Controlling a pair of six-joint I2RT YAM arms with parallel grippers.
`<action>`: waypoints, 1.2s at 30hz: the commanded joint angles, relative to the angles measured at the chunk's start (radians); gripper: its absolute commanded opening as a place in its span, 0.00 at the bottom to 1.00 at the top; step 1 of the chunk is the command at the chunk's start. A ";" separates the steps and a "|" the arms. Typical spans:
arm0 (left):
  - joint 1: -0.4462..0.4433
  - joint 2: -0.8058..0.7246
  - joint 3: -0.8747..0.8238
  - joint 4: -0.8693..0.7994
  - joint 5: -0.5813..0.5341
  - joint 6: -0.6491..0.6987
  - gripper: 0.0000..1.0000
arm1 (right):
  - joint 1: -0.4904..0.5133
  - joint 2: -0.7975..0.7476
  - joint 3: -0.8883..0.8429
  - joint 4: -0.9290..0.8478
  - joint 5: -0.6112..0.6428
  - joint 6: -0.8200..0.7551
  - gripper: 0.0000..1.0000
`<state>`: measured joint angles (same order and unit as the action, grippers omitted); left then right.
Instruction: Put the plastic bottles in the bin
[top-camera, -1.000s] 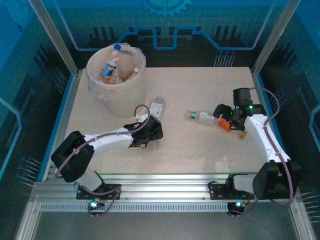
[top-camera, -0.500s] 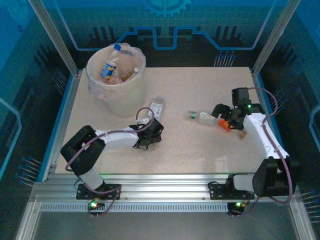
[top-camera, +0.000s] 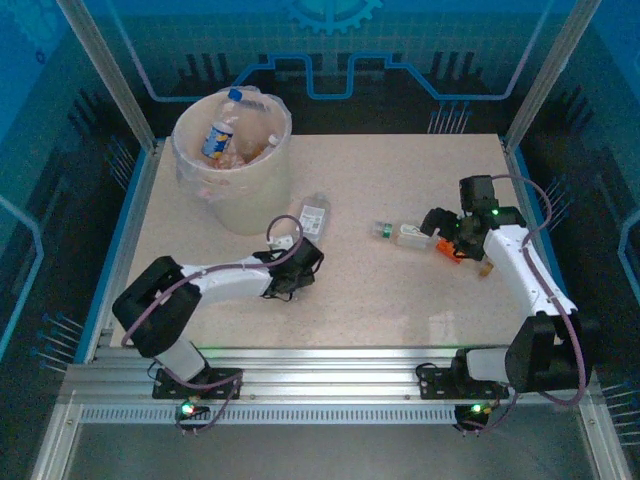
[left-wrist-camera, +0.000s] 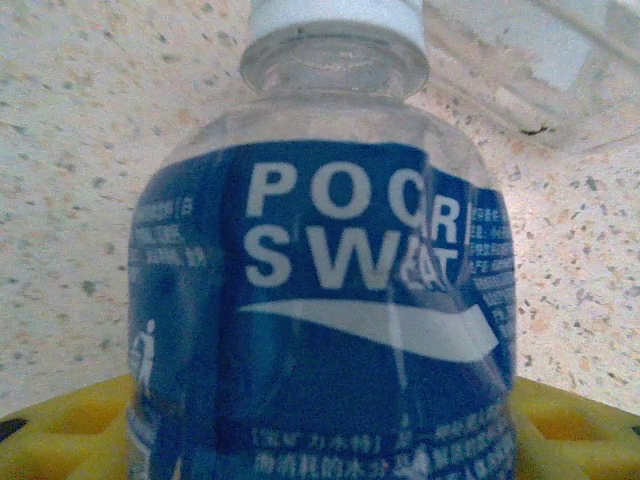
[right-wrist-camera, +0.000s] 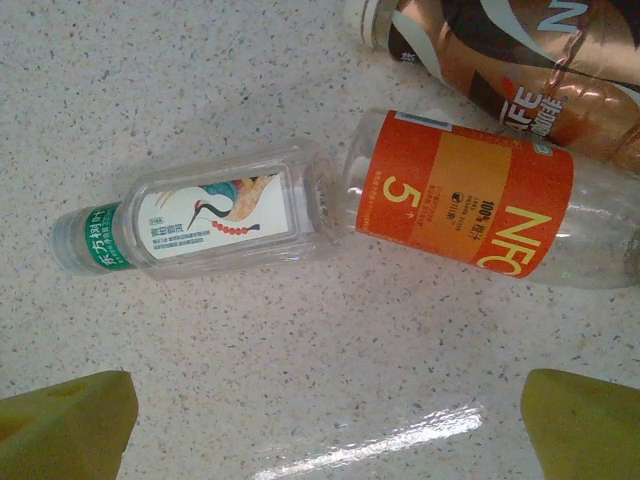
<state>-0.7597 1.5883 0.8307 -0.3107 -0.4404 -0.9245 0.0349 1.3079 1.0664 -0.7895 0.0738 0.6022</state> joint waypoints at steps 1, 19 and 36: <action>-0.016 -0.103 -0.031 -0.020 -0.059 0.038 0.55 | 0.019 -0.005 -0.006 0.012 0.006 0.011 1.00; -0.053 -0.532 0.079 0.269 0.281 0.792 0.51 | 0.041 -0.021 -0.016 0.037 0.026 0.031 1.00; 0.335 -0.362 0.602 0.271 0.367 1.064 0.50 | 0.048 -0.060 -0.025 0.022 0.039 0.031 1.00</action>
<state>-0.4808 1.1687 1.3529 0.0010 -0.1249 0.1242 0.0677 1.2694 1.0527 -0.7582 0.1009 0.6250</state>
